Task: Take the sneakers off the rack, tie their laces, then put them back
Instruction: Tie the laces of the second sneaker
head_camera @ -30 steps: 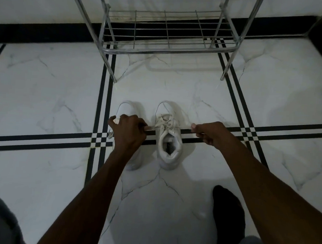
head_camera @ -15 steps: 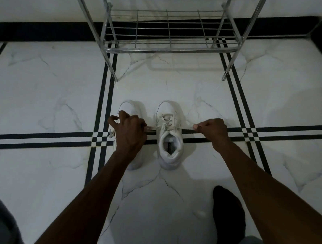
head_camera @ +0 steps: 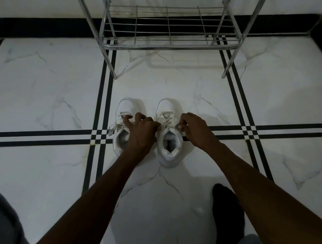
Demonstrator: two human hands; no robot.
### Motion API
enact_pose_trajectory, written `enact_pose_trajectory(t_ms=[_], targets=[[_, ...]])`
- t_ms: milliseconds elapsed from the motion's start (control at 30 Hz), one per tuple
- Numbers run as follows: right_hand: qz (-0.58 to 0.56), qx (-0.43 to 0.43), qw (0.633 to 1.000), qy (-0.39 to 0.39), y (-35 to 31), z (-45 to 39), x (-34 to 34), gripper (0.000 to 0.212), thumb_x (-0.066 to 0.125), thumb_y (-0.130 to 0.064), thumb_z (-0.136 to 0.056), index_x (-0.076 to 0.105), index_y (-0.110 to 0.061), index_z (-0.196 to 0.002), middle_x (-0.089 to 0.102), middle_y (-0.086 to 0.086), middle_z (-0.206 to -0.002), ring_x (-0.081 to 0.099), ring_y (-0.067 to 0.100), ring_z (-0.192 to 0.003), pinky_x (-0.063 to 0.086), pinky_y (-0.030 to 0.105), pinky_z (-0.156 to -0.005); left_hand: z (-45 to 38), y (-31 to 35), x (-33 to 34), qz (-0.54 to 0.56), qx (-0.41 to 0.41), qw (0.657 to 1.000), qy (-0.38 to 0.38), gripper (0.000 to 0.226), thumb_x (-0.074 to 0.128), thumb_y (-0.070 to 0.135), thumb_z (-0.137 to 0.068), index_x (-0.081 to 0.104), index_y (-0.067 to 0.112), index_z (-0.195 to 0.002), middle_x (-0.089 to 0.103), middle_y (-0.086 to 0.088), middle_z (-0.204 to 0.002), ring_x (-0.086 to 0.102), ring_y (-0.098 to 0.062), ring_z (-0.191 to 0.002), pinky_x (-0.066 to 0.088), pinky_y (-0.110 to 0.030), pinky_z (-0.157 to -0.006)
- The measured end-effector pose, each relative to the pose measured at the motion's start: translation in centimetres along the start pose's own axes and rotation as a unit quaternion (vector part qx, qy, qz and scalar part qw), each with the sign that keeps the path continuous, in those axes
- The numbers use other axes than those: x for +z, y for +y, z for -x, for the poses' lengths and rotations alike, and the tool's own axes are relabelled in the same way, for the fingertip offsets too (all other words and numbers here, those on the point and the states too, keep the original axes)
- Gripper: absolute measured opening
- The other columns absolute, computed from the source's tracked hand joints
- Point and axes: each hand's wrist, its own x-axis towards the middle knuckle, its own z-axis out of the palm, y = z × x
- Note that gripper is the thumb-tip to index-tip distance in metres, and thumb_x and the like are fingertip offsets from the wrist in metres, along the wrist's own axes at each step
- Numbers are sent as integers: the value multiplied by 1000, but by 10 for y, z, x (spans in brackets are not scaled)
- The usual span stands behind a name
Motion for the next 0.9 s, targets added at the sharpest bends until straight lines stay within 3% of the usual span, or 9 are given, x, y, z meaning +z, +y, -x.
enact_pose_trajectory(t_ms=[167,400,567,633,700,800,867,900], targets=[[159,-21,987,18,-3,3,5,31,56,9,-76,50,-17,-94,65,4,-91,57,29,-95,40,41,-79,3,-6,-1,-72,35,996,29,27,69,17,-71,77,25,-95,73,7,-92,50,-29,-115,24,-55,-101],[141,-29,989,24,-2,5,10,38,51,17,-69,54,-11,-94,65,9,-88,56,33,-97,37,41,-77,1,-7,5,-74,25,996,46,22,69,12,-61,74,23,-79,69,9,-77,52,-27,-107,21,-50,-94],[116,34,993,-13,-3,4,9,28,48,8,-82,38,-18,-86,52,-2,-77,56,30,-91,37,40,-79,-1,-7,6,-48,18,998,42,22,68,15,-67,78,24,-85,72,9,-82,51,-26,-110,22,-48,-93],[50,68,996,-36,-1,1,10,19,51,-2,-91,38,-15,-85,47,-4,-73,58,30,-83,37,36,-72,-4,-12,3,-19,37,999,30,20,70,21,-78,78,27,-96,75,10,-98,47,-27,-121,24,-52,-97],[-72,111,989,-66,-1,3,6,21,54,-27,-99,44,-11,-90,55,2,-79,58,25,-77,40,32,-63,-7,-18,-1,31,44,998,39,24,67,26,-90,74,29,-112,72,8,-120,43,-27,-131,25,-52,-101],[-258,209,931,-153,-5,9,-7,59,57,-61,-89,48,-14,-124,62,3,-112,63,19,-99,59,38,-74,-6,-42,-16,135,-21,986,97,39,62,37,-96,63,27,-134,62,0,-140,41,-29,-137,30,-51,-107],[-322,240,892,-210,-4,13,-12,74,71,-60,-79,45,-23,-137,59,-2,-126,63,21,-112,63,42,-77,-2,-69,-23,157,-74,976,133,49,63,44,-94,59,22,-138,60,-7,-141,45,-35,-135,37,-53,-107],[-323,230,889,-229,-4,14,-13,77,78,-56,-74,47,-26,-138,60,-2,-127,63,21,-113,64,43,-76,2,-82,-25,160,-111,972,131,55,63,51,-93,58,21,-139,60,-9,-141,46,-38,-133,39,-55,-106]])
